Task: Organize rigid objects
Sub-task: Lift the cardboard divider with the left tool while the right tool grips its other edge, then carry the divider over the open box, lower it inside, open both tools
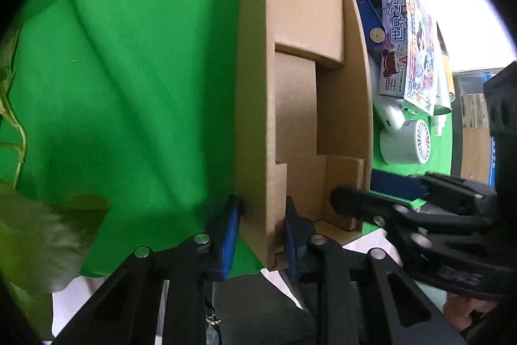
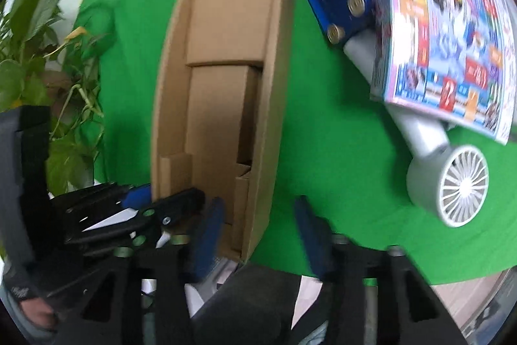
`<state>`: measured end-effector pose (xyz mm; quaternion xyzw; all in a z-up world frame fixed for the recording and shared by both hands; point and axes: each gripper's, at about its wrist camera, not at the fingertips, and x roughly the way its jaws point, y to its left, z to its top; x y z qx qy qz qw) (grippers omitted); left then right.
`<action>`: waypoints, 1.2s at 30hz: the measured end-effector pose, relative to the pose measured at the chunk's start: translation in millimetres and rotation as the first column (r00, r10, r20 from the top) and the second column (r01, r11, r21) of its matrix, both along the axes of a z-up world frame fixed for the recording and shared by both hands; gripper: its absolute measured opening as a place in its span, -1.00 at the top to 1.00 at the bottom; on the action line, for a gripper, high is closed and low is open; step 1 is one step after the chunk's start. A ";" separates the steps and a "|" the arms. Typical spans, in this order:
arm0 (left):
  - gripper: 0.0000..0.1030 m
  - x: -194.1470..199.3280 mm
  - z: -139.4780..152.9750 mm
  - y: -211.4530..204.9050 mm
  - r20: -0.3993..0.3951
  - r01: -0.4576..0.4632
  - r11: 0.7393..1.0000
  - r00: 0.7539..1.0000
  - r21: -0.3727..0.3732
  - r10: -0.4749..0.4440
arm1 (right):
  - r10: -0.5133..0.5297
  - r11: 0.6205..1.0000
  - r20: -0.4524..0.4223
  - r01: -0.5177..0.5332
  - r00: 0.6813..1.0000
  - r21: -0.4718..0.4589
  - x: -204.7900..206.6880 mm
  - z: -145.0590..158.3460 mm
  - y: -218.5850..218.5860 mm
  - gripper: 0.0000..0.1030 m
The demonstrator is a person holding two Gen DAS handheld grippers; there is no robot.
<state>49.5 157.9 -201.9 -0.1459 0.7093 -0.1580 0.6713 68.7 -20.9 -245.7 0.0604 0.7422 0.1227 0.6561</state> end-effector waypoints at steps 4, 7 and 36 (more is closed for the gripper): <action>0.55 2.8 -1.4 -8.3 -0.015 0.013 1.000 1.000 0.026 -0.013 | -0.039 0.999 0.002 0.039 0.999 0.021 -11.3 -11.5 -5.4 0.63; 0.55 4.5 -2.1 -10.0 -0.019 0.012 1.000 1.000 0.027 -0.011 | -0.058 0.998 0.035 0.057 0.998 0.021 -16.2 -8.0 -8.4 0.64; 0.57 41.0 287.2 -163.5 0.598 -0.067 0.982 0.800 0.175 -0.052 | -0.150 0.980 0.607 0.037 0.781 0.194 3.2 293.5 -130.2 0.68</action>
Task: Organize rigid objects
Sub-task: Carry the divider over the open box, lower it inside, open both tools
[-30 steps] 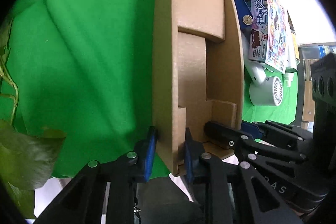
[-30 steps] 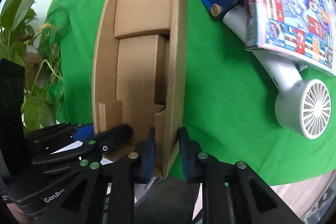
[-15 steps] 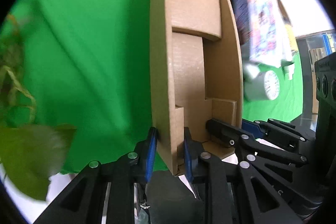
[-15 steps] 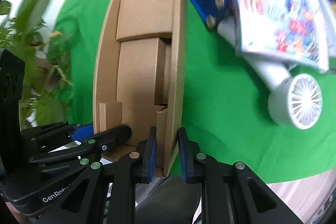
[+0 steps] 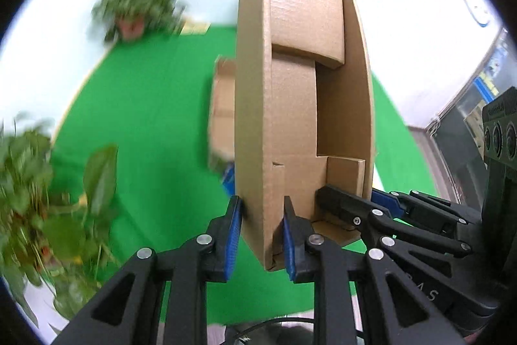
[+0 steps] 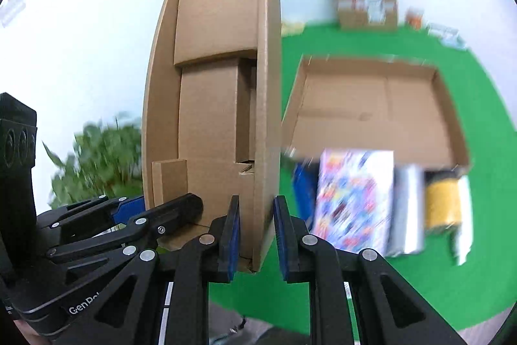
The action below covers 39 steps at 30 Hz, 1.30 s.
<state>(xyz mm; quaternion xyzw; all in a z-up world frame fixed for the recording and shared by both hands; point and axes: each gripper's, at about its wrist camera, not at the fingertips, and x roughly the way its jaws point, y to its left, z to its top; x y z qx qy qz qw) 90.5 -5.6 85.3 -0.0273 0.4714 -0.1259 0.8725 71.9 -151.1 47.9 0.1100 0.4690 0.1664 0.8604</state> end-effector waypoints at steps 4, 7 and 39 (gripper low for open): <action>0.57 2.1 20.1 -32.6 0.065 0.026 1.000 0.998 0.002 -0.026 | -0.033 0.999 0.062 0.033 0.997 0.008 2.0 38.7 -47.1 0.68; 0.57 1.5 25.0 -47.8 0.073 0.032 0.999 0.997 0.006 -0.032 | -0.046 0.999 0.070 0.045 0.997 0.018 2.6 52.8 -76.4 0.68; 0.58 231.1 -197.3 20.9 -0.414 0.020 0.999 0.910 -0.034 -0.032 | -0.039 0.999 -0.526 0.025 0.850 -0.035 298.2 -223.4 9.8 0.66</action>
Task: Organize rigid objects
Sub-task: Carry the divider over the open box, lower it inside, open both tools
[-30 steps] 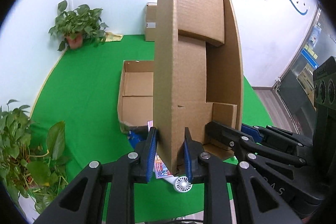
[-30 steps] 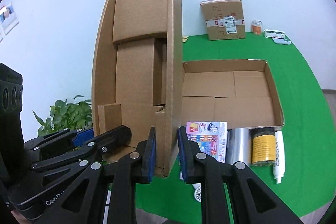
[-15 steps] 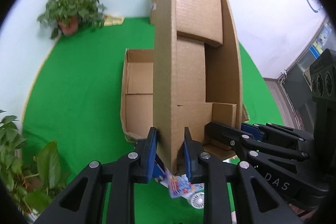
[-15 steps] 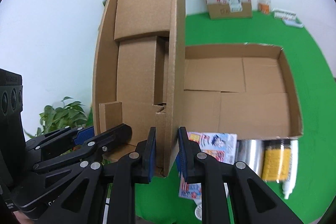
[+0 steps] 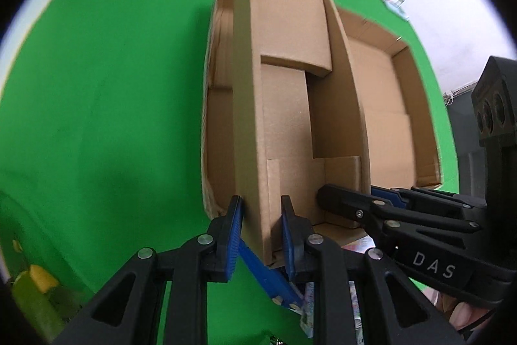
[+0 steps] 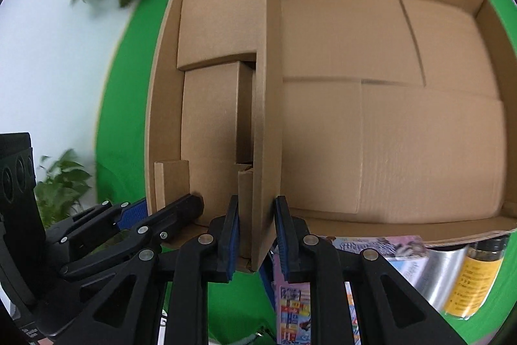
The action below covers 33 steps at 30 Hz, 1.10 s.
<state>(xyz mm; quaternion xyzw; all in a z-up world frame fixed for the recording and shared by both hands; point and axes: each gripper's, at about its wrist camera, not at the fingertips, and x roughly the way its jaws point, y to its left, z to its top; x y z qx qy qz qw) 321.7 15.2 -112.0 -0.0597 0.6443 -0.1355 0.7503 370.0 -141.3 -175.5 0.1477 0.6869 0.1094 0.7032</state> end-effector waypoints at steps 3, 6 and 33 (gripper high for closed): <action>0.53 5.1 -16.1 6.0 -0.030 -0.016 0.999 0.999 -0.030 0.015 | -0.009 1.000 -0.058 0.008 0.998 -0.013 10.0 -26.8 8.1 0.67; 0.51 9.2 -14.8 4.3 -0.016 0.002 0.999 1.000 -0.043 -0.002 | -0.032 0.999 -0.093 0.030 0.995 -0.021 22.5 -43.8 12.2 0.71; 0.49 23.5 -44.0 27.0 -0.087 0.008 0.999 0.996 -0.046 -0.012 | 0.024 0.999 -0.140 -0.020 0.990 0.031 62.3 -98.2 65.5 0.74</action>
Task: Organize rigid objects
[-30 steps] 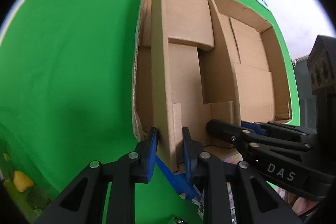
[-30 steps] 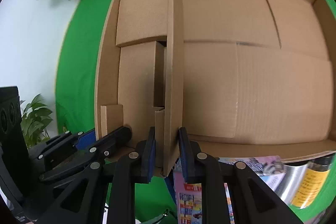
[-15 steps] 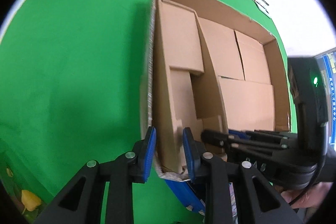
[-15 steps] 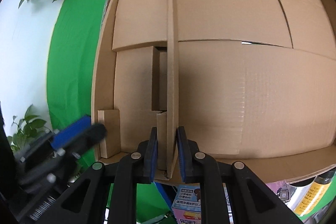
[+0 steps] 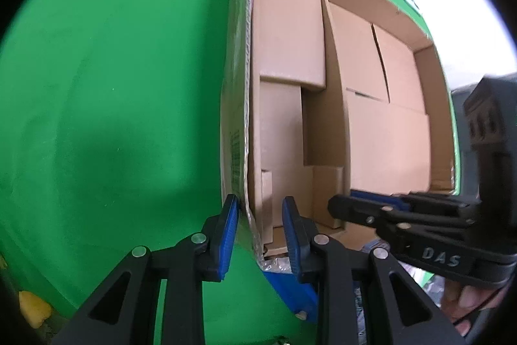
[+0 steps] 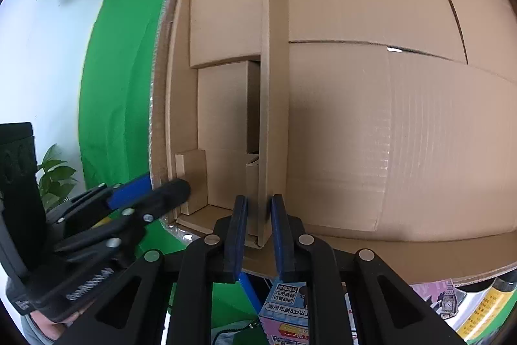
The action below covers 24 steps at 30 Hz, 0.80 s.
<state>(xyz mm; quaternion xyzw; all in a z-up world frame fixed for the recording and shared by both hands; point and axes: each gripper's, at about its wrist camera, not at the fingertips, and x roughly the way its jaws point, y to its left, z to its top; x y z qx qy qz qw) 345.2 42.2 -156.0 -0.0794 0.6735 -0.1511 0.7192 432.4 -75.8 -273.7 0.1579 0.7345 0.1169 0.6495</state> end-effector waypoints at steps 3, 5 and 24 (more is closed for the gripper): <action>0.62 -3.6 1.2 -5.2 0.017 0.016 0.999 1.000 0.037 -0.017 | -0.026 0.999 -0.001 0.026 1.000 0.037 -5.3 -1.8 -10.3 0.72; 0.63 -3.2 0.5 -6.2 0.014 0.005 0.999 1.000 0.035 -0.005 | -0.033 0.998 0.001 0.033 0.999 0.055 -11.6 -1.1 -19.6 0.68; -0.88 -120.7 108.3 -32.9 0.330 -0.026 0.975 0.939 -0.219 0.100 | -0.017 1.000 0.511 0.001 0.859 0.031 -200.6 129.6 -177.2 -0.99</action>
